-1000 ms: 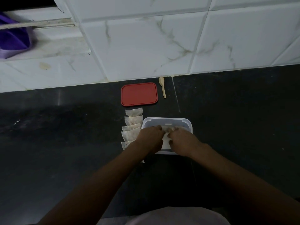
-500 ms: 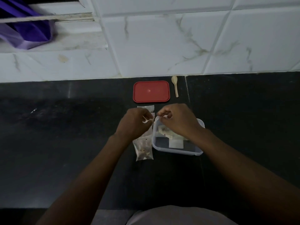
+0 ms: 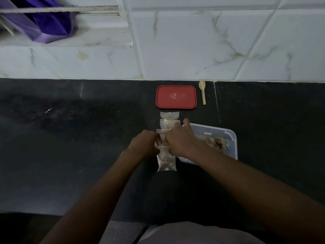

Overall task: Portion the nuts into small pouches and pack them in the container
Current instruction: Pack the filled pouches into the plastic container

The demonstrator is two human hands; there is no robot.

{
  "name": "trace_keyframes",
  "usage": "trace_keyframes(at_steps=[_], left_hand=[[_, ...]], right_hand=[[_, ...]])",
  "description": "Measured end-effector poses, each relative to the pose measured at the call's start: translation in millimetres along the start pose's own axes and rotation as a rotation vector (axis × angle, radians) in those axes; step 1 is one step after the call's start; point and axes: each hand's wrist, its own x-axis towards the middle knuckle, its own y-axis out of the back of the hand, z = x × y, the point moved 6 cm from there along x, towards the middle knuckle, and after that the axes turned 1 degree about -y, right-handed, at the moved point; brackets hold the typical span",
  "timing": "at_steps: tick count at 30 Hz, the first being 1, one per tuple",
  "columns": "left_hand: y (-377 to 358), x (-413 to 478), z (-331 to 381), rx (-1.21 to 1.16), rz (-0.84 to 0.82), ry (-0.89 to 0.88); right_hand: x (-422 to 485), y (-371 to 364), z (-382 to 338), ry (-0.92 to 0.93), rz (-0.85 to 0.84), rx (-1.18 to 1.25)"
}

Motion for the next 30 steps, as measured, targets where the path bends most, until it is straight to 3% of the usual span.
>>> trace_keyframes(at_steps=[8,12,17,22,26,30], left_hand=[[13.2,-1.3,-2.0,-0.12,-0.028,-0.045],[39.4,-5.5,-2.6,-0.204,-0.014,-0.048],[78.4,-15.2,15.1,-0.383,0.135,-0.154],[92.1,-15.9,40.3,-0.532,0.225,-0.286],[86.1,-13.8,63.5,-0.595,0.235,-0.328],[63.1,-4.9,81.6,-0.514,0.182,-0.35]], right_hand=[[-0.2,-9.2,4.0,0.011,-0.037,0.127],[-8.3,2.1,20.7,0.0,0.108,0.416],[-26.9,24.5,57.8,-0.017,0.366,0.837],[-50.4,33.4,90.7,-0.083,0.462,1.146],[-68.2,25.9,109.4,-0.112,0.449,1.196],[-83.6,3.1,121.7,-0.174,0.359,1.263]])
